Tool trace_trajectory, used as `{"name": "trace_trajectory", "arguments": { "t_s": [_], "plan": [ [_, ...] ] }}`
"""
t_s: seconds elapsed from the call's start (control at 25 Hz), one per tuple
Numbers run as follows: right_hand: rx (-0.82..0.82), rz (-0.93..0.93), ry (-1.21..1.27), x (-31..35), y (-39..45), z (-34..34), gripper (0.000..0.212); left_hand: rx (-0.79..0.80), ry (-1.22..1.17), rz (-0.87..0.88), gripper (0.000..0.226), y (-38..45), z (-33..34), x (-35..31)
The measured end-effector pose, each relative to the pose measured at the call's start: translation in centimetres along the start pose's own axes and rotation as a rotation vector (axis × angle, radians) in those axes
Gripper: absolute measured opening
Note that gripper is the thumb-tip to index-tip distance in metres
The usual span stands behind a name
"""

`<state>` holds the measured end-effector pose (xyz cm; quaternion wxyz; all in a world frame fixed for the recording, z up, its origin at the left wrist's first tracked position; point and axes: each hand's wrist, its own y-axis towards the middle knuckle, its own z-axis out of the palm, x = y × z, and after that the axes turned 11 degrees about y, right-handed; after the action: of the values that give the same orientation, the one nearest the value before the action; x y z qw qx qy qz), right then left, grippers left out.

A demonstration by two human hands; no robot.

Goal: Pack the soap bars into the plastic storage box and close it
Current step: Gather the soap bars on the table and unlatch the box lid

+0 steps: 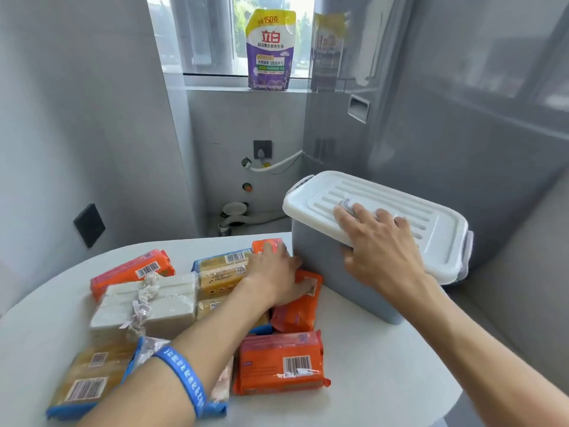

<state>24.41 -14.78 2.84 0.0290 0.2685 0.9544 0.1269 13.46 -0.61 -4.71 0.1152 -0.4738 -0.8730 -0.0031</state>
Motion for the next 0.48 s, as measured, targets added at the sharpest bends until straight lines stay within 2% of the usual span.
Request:
{"name": "trace_trajectory", "arguments": {
  "t_s": [0.16, 0.28, 0.36, 0.48],
  "plan": [
    [0.022, 0.005, 0.023, 0.3, -0.3, -0.4, 0.069, -0.076, 0.038, 0.023, 0.069, -2.5, 0.3, 1.0],
    [0.025, -0.045, 0.074, 0.2, -1.0, -0.5, 0.069, -0.032, 0.065, 0.057, 0.065, -3.9, 0.4, 1.4],
    [0.026, -0.069, 0.105, 0.1, -1.3, -0.4, 0.068, -0.052, -0.123, -0.023, 0.044, -3.9, -1.2, 2.3],
    [0.022, -0.075, 0.101, -0.1, -1.5, -0.2, 0.067, -0.365, -0.615, -0.365, 0.026, -2.6, -4.4, 4.2]
  ]
}}
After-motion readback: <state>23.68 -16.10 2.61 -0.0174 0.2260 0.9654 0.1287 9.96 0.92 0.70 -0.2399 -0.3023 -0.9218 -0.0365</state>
